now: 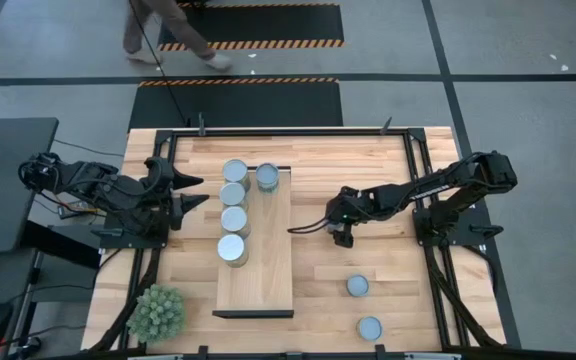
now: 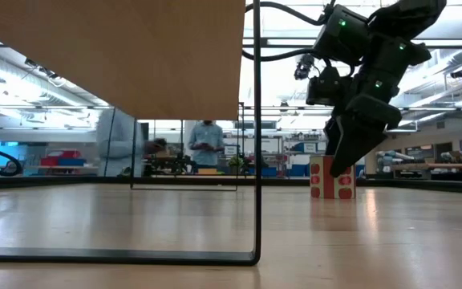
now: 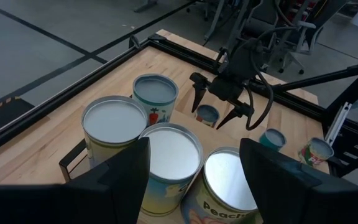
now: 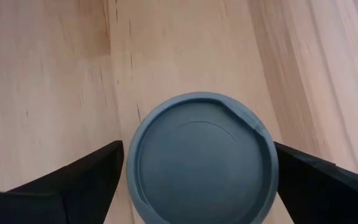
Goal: Pick and place cans onto a shelf
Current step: Put the canned diced tomatoes on the shelf
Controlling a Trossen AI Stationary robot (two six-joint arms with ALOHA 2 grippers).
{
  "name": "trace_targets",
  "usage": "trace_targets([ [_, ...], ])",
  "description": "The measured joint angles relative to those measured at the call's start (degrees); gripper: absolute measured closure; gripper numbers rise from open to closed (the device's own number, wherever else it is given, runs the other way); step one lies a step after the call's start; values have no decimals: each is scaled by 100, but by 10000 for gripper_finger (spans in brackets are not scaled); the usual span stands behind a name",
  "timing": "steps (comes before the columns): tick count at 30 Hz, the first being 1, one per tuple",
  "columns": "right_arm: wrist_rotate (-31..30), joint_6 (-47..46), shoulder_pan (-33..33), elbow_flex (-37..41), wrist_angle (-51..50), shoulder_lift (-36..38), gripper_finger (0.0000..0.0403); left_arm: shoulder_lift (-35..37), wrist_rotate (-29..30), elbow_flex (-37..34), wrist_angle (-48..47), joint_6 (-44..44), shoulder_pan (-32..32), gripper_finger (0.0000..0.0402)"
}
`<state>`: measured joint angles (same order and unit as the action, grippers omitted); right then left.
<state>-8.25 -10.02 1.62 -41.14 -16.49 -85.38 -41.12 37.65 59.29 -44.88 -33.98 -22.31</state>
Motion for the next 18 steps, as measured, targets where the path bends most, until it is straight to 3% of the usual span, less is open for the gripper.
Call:
trace_targets([
  [12, 27, 233, -1, -75, -60, 0, 110, 0, 0, 0, -1, 14, 1, 147],
  [18, 30, 273, -1, -744, -788, 0, 111, 0, 0, 0, -2, 14, 0, 147],
])
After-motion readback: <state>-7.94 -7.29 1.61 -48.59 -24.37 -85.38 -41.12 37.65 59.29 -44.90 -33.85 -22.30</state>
